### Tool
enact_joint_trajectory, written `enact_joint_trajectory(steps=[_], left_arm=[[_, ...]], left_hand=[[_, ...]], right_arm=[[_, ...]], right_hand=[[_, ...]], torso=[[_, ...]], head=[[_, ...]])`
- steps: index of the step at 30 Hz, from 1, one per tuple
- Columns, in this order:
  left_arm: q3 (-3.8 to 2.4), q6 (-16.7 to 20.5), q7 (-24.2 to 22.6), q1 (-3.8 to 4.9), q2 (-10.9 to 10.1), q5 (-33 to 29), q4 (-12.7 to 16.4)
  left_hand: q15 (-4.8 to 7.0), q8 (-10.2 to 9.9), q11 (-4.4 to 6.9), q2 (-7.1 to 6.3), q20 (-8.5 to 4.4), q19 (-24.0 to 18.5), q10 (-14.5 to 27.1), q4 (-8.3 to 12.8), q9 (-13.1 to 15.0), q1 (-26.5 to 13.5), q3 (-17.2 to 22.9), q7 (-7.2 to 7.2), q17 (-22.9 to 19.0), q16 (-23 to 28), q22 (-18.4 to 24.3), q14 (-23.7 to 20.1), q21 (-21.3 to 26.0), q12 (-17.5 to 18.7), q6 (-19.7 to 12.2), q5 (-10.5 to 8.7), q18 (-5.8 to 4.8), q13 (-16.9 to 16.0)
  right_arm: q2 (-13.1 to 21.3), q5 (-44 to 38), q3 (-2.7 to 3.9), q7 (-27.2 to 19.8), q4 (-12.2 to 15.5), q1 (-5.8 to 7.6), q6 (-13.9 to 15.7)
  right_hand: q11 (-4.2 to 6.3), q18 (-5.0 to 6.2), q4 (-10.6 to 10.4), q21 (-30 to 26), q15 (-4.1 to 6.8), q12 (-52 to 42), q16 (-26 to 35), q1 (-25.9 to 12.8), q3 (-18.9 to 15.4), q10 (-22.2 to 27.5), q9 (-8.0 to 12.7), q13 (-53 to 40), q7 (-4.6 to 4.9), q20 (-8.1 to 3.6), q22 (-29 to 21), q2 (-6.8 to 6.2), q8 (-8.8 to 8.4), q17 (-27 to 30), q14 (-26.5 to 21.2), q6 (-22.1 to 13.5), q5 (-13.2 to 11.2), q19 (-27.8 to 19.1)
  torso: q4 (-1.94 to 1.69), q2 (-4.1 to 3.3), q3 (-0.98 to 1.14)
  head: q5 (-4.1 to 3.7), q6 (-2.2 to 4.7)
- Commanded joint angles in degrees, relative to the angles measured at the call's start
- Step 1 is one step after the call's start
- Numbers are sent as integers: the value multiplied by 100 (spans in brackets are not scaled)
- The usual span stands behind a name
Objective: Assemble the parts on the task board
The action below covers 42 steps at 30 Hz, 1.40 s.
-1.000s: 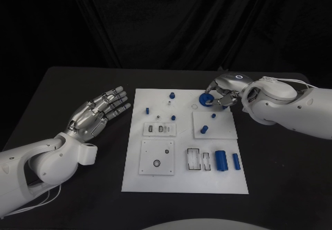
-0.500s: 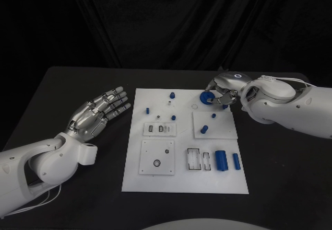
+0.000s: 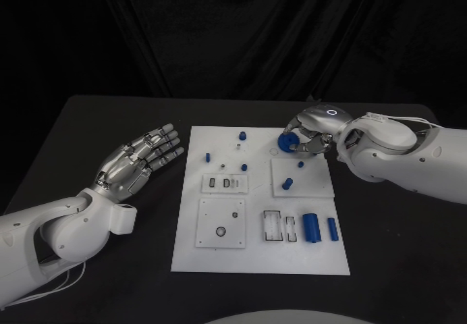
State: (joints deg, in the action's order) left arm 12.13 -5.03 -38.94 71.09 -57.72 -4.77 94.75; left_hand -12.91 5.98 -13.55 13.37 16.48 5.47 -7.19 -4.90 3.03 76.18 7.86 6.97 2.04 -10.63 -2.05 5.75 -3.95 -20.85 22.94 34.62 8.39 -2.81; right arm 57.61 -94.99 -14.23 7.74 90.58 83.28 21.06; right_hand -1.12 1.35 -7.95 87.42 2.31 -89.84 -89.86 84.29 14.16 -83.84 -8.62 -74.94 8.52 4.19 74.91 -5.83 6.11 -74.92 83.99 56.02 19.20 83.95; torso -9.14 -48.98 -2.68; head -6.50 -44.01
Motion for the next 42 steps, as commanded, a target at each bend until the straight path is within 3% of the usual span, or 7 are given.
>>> enact_joint_trajectory(steps=[1,9,16,21,26,32,42], left_arm=[[-1,-90,-1138,7,8,-10,0],[-1,-93,-1125,7,20,-11,-9],[-1,-109,-1108,7,47,-28,-24],[0,-118,-1097,7,63,-32,-38],[0,-124,-1089,7,77,-33,-49],[0,-139,-1078,7,102,-33,-58],[0,-150,-1067,7,125,-33,-81]], left_hand=[[-34,20,-39,11,23,23,0,7,3,-61,43,51,7,-29,-7,4,-33,-25,-3,21,-87,-4],[-34,20,-39,11,23,23,0,7,3,-61,43,51,7,-29,-7,4,-33,-25,-3,21,-87,-4],[-44,22,-43,8,25,25,2,7,4,-69,66,54,9,-43,-8,10,-35,-32,0,21,-95,-4],[-44,22,-43,8,25,25,2,7,4,-69,66,54,9,-43,-8,10,-35,-32,0,21,-95,-4],[-44,22,-43,8,25,25,2,7,4,-69,66,54,9,-43,-8,10,-35,-32,0,21,-95,-4],[-44,22,-43,8,25,25,2,7,4,-69,66,54,9,-43,-8,10,-35,-32,0,21,-95,-4],[-44,22,-43,8,25,25,2,7,4,-69,66,54,9,-43,-8,10,-35,-32,0,21,-95,-4]], right_arm=[[-17,-119,8,-74,155,67,193],[-182,-121,11,-114,447,177,175],[-539,-122,12,-206,466,196,103],[-785,-122,12,-275,395,198,77],[-1015,-122,13,-315,279,196,3],[-1213,-122,13,-301,94,192,-101],[-1436,-122,13,-265,-220,175,-212]], right_hand=[[47,-37,19,22,46,-16,-14,-96,-3,-616,-1237,-1506,-388,-51,1254,24,1083,-1508,601,304,-25,359],[53,-37,8,21,53,-16,-14,-135,-4,-616,-1334,-1506,-391,-58,1256,19,1149,-1508,601,232,-59,361],[48,-38,-2,21,52,-16,-14,-163,0,-616,-1396,-1506,-383,-60,1259,18,1174,-1508,601,145,-113,363],[38,-39,-5,22,46,-16,-14,-175,9,-616,-1423,-1506,-367,-57,1261,18,1170,-1508,601,70,-134,365],[33,-37,-6,17,43,-16,-14,-179,12,-616,-1430,-1506,-362,-55,1256,19,1168,-1508,601,48,-145,360],[17,-28,-3,-6,30,-16,-14,-185,24,-616,-1447,-1506,-343,-47,1235,23,1155,-1508,601,-22,-189,339],[-20,-16,16,-41,0,-16,-14,-176,57,-616,-1452,-1506,-299,-23,1204,31,1107,-1508,601,-149,-213,306]], torso=[[0,-1,-2],[10,-1,-1],[4,-5,1],[9,0,-7],[4,-1,-1],[-15,6,-5],[-1,2,-4]], head=[[-17,1],[-21,7],[-32,12],[-37,13],[-53,8],[-76,1],[-63,-25]])
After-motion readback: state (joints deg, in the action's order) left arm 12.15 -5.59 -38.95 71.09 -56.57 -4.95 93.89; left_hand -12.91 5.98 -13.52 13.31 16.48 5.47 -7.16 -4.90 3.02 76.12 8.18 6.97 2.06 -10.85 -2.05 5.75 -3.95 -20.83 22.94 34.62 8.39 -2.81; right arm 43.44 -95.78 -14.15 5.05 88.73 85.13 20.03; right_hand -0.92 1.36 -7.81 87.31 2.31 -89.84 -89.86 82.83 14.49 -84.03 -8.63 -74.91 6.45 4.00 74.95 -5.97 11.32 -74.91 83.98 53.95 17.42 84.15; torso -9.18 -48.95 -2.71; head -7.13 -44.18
